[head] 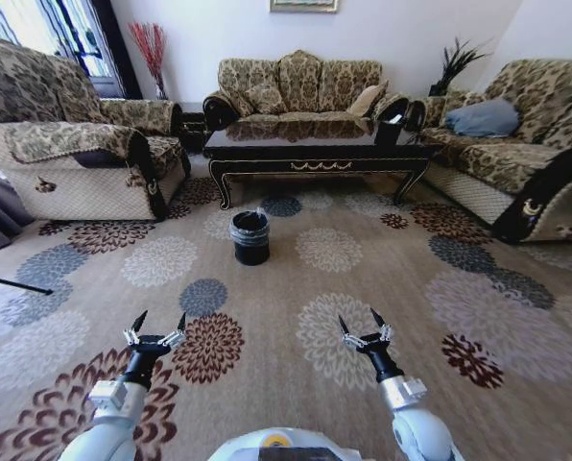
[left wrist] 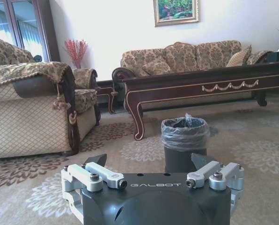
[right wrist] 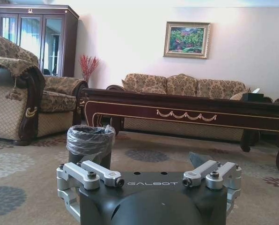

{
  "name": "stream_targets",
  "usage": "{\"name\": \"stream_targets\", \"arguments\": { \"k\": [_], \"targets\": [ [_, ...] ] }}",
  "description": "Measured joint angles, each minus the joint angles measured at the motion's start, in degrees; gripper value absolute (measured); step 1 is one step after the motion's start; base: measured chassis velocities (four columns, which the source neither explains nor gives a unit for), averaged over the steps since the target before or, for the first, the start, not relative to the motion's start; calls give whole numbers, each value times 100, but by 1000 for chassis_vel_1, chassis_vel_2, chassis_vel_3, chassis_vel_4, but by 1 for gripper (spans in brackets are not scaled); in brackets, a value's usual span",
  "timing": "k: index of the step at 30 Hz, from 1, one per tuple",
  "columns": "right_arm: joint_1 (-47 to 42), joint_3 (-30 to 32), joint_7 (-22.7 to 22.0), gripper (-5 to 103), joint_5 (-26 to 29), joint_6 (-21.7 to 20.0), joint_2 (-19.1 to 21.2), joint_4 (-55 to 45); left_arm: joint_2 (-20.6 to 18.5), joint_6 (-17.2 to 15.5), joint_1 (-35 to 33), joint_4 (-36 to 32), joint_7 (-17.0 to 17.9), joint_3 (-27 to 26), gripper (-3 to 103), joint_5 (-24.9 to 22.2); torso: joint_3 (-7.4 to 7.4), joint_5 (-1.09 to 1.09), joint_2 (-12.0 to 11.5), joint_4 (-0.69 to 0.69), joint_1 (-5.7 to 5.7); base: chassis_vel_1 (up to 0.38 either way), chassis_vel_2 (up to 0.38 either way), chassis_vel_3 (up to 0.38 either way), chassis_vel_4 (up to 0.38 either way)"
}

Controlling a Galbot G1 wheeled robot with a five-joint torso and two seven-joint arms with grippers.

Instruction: Move to the front of the table and pick up the trash from the floor, then place it into the trash bin.

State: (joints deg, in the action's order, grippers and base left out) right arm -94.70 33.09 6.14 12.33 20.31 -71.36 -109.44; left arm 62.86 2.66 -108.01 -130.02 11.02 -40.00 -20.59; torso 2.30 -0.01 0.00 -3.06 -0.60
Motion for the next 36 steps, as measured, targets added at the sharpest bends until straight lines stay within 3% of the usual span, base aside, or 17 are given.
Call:
{"name": "stream_targets", "arguments": {
  "k": [27,36],
  "targets": [
    [-2,0,0,100,0,0,0,0,0,0,-1,0,0,0,100,0,-1,0,0,1,1,184,-196,-189,197],
    [3,0,0,100,0,0,0,0,0,0,0,0,0,0,100,0,1,-1,0,0,0,25,-54,-25,41]
  ]
}}
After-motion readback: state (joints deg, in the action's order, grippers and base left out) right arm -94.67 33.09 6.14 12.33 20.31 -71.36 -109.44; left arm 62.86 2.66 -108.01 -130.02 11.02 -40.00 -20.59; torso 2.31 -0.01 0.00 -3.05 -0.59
